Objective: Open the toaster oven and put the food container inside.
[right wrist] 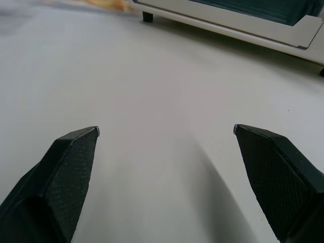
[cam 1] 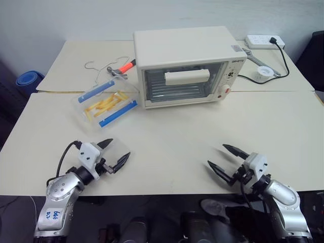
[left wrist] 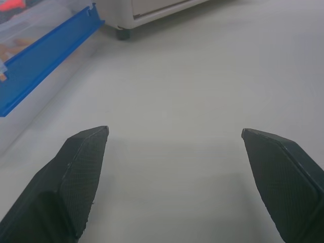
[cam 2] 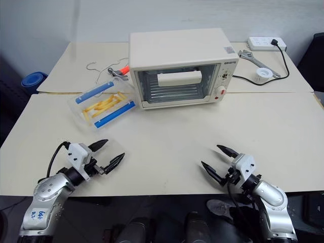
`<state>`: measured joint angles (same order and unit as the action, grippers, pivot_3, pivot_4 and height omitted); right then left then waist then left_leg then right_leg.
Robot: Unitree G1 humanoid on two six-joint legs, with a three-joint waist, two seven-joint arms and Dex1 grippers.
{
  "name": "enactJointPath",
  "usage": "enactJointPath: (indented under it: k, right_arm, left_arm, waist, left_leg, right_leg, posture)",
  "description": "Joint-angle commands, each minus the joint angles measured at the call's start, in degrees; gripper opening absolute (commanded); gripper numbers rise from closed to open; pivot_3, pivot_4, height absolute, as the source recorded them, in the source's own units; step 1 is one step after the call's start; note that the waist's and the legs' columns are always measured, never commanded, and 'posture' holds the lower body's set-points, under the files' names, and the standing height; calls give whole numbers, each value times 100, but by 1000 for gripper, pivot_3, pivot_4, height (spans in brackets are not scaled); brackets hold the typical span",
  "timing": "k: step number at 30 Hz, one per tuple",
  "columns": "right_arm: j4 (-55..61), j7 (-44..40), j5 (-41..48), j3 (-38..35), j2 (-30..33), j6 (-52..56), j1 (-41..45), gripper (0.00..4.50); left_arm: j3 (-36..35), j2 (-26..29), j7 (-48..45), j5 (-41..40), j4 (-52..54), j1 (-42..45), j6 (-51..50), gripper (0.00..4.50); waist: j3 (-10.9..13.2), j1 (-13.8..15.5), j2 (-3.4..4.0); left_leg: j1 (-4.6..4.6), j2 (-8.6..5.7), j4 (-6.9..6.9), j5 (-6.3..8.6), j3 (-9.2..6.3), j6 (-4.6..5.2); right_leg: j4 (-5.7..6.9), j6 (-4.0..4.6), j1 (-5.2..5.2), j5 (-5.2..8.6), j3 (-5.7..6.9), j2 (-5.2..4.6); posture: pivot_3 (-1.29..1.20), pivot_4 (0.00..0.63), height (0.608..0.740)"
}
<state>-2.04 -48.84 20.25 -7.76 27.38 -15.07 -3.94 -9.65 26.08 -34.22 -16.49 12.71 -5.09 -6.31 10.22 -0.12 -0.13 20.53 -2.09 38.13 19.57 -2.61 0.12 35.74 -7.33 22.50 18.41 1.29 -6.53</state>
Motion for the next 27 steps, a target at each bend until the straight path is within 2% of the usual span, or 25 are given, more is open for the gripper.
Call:
enactJointPath:
  k: [1, 5, 10, 13, 17, 22, 27]
  right_arm:
    - [-85, 76, 136, -284, 80, -103, 423, 4455]
    - [-473, 51, 715, -545, 363, 807, 1804, 4455]
    - [-1492, -153, 605, -421, 498, 1155, 3270, 4455]
    - [-2256, -319, 368, -234, 381, 993, 4068, 4455]
    - [-2729, -503, 248, -56, 91, 907, 4665, 4455]
    - [-2831, -650, 216, 47, -212, 877, 5074, 4455]
    - [-2460, -902, 365, 33, -313, 1018, 5068, 4455]
  left_arm:
    - [-98, 122, -159, -214, 260, 85, 0, 4500]
    - [-769, 524, -696, -1839, 685, 498, -969, 4500]
    - [-1007, 1024, -968, -2532, 840, 902, -1605, 4500]
    - [-1036, 1105, -908, -2586, 918, 1195, -1685, 4500]
    - [-1018, 1009, -689, -2592, 996, 1383, -1773, 4500]
    - [-962, 941, -600, -2470, 1146, 1139, -1786, 4500]
    - [-967, 893, -526, -2375, 1102, 958, -1760, 4500]
  waist:
    - [0, -6, 0]
    - [5, -11, 2]
    - [3, -14, 4]
    - [4, -18, 4]
    - [4, -35, 4]
    - [4, -92, 4]
    - [4, -134, 5]
  left_leg:
    - [0, 1, 0, 0, 2, 0]
    - [0, 3, 8, -2, 5, -1]
    - [-2, 16, -8, 0, -5, -8]
    - [10, 15, -10, 2, -5, -7]
    - [11, 11, -2, 2, -1, -5]
    - [11, 14, -2, 2, -3, -5]
    - [11, 14, -1, 2, -10, -6]
  right_leg:
    - [0, 0, 1, 0, -2, 0]
    - [5, 0, 3, 0, -3, -5]
    - [-3, 9, 3, 4, 3, -5]
    - [0, 8, 6, 4, 10, -1]
    - [-1, 6, 6, 3, 17, 1]
    - [10, 6, 8, 3, 16, 0]
    - [11, 6, 7, 3, 15, -1]
  posture:
    - [0, 150, 740]
    - [0, 150, 740]
    - [0, 150, 740]
    - [0, 150, 740]
    - [0, 150, 740]
    - [0, 150, 740]
    - [0, 150, 740]
